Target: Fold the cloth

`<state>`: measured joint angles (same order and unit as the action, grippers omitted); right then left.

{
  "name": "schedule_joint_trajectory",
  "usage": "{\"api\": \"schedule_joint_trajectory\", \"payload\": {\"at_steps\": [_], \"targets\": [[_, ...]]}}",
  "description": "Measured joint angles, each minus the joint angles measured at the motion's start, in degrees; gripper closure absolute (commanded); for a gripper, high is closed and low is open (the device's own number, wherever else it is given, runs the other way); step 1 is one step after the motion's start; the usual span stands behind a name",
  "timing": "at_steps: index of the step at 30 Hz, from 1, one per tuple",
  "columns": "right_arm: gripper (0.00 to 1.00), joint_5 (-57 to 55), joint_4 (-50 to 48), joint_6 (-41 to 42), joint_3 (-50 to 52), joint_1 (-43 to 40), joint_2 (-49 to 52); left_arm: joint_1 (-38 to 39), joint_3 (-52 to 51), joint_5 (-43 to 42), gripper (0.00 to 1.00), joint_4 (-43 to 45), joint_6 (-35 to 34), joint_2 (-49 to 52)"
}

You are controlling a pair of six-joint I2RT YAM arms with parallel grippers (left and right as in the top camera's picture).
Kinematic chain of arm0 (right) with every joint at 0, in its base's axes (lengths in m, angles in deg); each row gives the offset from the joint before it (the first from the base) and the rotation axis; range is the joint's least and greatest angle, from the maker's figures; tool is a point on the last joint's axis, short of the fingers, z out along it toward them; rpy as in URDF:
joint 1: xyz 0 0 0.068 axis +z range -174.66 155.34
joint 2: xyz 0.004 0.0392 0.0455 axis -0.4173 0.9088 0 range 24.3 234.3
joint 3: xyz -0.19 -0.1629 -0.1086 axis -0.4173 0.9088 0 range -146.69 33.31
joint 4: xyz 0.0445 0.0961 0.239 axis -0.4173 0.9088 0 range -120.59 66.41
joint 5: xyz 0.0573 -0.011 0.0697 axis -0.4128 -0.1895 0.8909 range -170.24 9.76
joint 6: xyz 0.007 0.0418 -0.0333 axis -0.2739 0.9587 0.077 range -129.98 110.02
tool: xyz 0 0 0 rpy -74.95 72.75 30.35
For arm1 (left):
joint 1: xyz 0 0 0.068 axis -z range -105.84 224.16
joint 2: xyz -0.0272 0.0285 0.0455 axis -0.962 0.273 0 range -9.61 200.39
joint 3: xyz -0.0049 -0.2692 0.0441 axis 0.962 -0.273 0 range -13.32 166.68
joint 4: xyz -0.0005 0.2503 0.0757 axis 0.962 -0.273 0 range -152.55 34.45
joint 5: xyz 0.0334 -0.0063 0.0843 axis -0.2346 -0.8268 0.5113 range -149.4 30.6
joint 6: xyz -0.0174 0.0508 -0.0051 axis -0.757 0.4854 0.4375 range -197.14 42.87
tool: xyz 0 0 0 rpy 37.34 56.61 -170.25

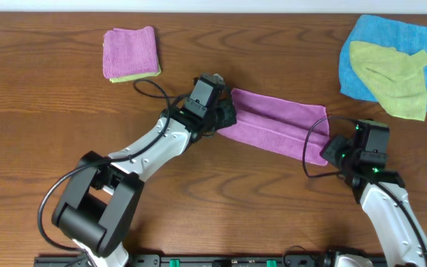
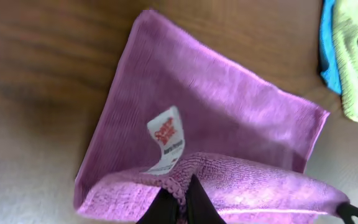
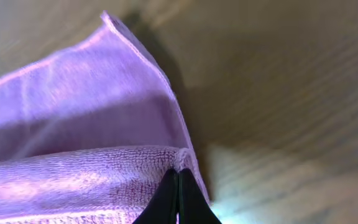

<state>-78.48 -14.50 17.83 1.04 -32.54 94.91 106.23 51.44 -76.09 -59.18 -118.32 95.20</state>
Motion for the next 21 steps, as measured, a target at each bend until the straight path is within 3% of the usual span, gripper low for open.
{"api": "schedule_joint_trajectory", "payload": {"at_steps": [10, 21], "targets": [[0.98, 0.3, -6.5, 0.0, 0.0, 0.0, 1.6, 0.0, 0.0, 1.1, 0.94, 4.9, 0.7, 3.9], [0.99, 2.5, -16.4, 0.0, 0.0, 0.0, 11.5, -0.1, 0.0, 2.8, 0.94, 9.8, 0.7, 6.3]]}}
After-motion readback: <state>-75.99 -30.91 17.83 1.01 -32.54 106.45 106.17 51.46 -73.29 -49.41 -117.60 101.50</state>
